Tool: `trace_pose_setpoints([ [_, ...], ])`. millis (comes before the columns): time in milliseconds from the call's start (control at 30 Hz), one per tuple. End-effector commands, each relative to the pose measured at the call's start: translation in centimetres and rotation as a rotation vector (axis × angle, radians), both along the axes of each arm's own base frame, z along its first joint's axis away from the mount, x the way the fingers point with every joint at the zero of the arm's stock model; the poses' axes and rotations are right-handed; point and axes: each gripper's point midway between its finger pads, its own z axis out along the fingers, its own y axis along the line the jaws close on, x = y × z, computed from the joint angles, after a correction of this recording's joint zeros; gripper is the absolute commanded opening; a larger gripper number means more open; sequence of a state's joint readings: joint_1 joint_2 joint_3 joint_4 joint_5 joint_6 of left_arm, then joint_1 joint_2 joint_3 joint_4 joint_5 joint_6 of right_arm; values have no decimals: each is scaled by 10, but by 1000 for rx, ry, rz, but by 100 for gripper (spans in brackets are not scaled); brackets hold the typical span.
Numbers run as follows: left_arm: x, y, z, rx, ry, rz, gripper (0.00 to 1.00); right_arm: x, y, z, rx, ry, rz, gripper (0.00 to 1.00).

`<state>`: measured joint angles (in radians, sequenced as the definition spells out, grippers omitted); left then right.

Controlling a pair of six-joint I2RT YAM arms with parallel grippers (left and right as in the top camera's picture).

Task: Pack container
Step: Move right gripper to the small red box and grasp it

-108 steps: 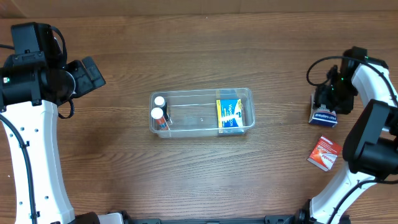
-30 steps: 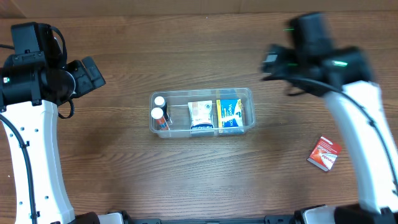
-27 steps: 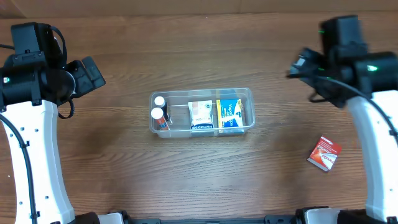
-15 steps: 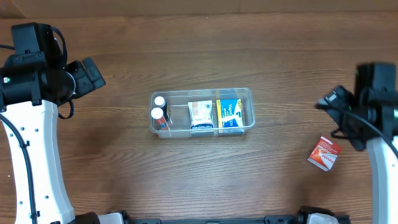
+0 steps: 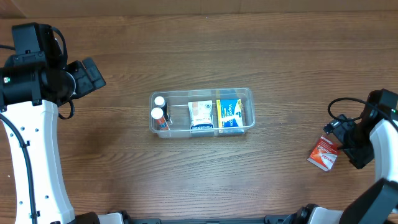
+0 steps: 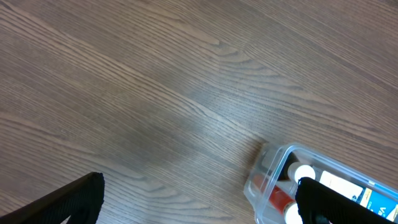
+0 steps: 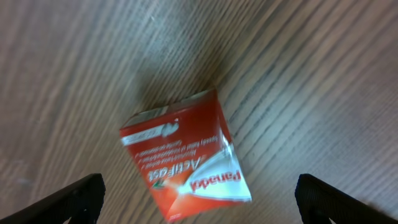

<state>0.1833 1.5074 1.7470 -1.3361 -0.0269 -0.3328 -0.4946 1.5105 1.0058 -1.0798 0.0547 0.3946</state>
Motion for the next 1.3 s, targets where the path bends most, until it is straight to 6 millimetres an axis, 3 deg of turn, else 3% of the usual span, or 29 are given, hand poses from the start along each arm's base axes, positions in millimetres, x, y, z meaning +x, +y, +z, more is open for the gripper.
trace_pose_setpoints([
  [0, 0, 2, -4, 10, 14, -10, 100, 0, 7, -21, 86, 35, 57, 100],
  [667, 0, 2, -4, 7, 14, -12, 100, -10, 17, -56, 122, 56, 95, 100],
  [833, 0, 2, -4, 8, 14, -12, 100, -12, 13, -56, 99, 69, 95, 100],
  [1267, 0, 2, -4, 8, 15, -12, 100, -14, 14, -56, 108, 74, 94, 69],
])
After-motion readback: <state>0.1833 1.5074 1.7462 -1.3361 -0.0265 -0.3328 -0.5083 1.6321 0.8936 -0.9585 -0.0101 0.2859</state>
